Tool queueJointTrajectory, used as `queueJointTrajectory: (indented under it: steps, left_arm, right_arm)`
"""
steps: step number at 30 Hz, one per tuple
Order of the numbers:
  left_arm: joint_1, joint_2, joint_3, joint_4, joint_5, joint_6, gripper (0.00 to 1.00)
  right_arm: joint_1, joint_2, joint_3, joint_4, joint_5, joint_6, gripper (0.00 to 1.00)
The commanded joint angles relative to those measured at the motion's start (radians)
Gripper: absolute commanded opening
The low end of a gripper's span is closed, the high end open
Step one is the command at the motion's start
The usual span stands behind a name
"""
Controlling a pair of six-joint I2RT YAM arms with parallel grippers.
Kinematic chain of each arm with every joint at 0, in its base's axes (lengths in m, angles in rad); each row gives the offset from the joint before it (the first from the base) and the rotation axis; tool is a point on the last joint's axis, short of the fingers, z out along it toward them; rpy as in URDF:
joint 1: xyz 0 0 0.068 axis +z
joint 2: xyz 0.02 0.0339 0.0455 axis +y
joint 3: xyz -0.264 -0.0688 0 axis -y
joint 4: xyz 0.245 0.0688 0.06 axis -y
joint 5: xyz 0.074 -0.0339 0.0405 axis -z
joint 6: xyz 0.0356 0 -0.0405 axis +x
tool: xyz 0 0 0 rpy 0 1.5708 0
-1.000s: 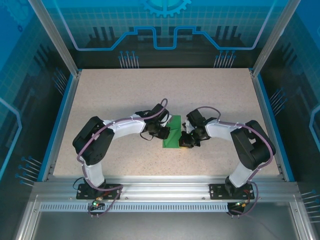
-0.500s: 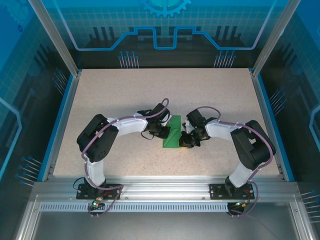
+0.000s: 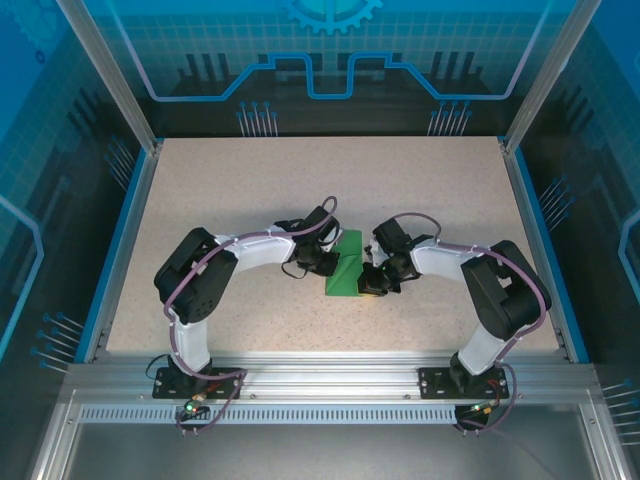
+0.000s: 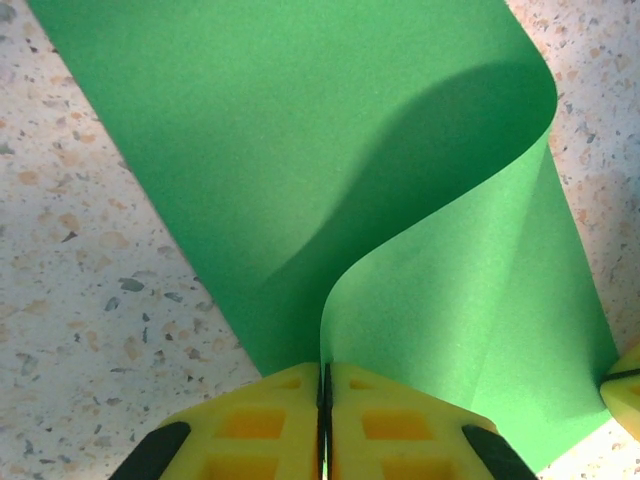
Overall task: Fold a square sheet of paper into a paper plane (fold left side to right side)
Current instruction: Fold the triangle a second time at the center of the table.
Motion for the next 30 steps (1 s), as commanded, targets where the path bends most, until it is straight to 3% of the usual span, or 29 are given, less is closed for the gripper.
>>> queueJointTrajectory:
  steps: [1,18,30]
  left_arm:
    - [0.009,0.020,0.027,0.008,-0.008,0.019,0.11]
    - [0.008,0.052,0.018,0.002,0.054,0.037,0.12]
    - [0.007,0.037,-0.019,0.005,0.038,0.037,0.13]
  right_arm:
    - [0.011,0.025,-0.007,-0.084,0.078,-0.014,0.08]
    - [0.007,0.016,-0.007,-0.075,0.070,-0.020,0.08]
    - [-0.084,-0.101,-0.074,0.252,-0.148,0.096,0.08]
